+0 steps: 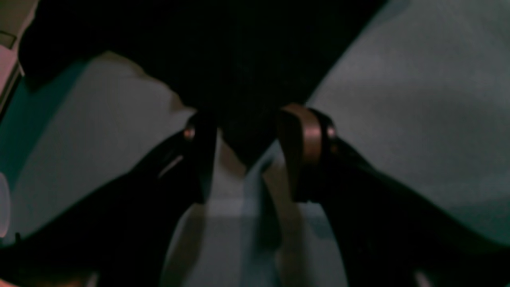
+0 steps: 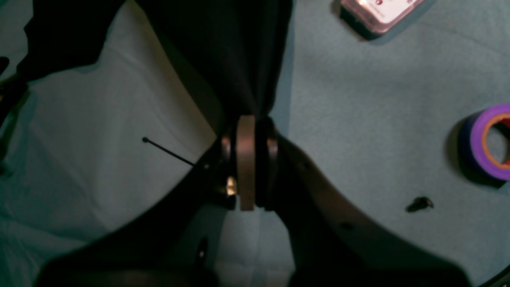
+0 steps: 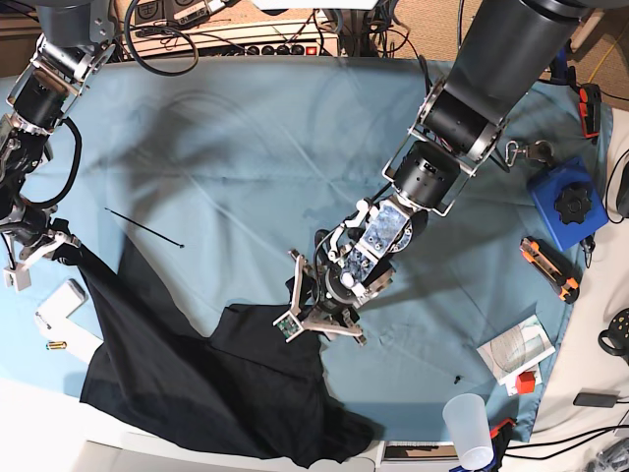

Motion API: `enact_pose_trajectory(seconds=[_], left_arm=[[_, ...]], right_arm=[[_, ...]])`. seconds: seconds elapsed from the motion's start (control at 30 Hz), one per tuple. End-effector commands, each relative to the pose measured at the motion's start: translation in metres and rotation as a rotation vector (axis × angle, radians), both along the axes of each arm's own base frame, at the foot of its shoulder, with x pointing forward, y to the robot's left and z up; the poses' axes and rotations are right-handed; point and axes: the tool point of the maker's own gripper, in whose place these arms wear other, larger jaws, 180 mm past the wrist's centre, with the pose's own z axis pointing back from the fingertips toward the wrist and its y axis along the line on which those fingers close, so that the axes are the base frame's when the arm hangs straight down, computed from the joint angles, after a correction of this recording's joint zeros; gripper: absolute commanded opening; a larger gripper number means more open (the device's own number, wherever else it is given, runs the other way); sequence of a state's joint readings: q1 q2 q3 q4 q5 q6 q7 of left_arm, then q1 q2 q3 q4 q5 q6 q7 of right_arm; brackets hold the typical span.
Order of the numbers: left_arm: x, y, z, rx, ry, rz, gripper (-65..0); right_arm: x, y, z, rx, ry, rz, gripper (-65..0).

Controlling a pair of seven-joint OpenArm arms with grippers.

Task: Layout the t-shirt on the table in an organized manner, then fold the t-shirt properly
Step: 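Lower the shirt and regrasp its edge with the left gripper, then stretch the shirt apart with both grippers and lay it flat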

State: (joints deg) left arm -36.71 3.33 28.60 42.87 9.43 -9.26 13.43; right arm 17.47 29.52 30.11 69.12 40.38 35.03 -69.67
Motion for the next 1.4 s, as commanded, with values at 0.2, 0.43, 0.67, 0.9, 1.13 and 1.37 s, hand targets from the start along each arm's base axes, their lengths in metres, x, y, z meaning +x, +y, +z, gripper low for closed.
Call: enact_pose_trajectory(seconds=[0.2,0.43,0.67,0.9,1.13,1.37], left_arm=[[0.015,-0.013,0.033,-0.049,-0.084,-0.02,-38.6],[0.013,-0.007,0.014,-0.014,-0.078,-0.035,-38.6],[0.014,0.006,-0.001,-0.004,-0.075,0.013,-41.1],[0.019,0.005,0.007,-0.038,-0.08,0.028,-65.0],[0.03,0.02,0.016,-0.019,-0.098,0.142,-65.0],[0.05,0.077,0.052,0.055,-0.159,0.335,-65.0]], right_arm=[[0.007,-0.008,0.022,-0.026,-0.051,0.0,-65.0],[0.006,-0.008,0.02,-0.026,-0.039,0.002,-65.0],[0.006,-0.008,0.02,-0.026,-0.039,0.003,-65.0],[0.005,-0.007,0.02,-0.021,-0.038,0.005,-65.0],[0.009,-0.007,0.025,-0.016,-0.069,0.002,-65.0],[0.013,0.009,0.042,-0.01,-0.136,0.091,-65.0]])
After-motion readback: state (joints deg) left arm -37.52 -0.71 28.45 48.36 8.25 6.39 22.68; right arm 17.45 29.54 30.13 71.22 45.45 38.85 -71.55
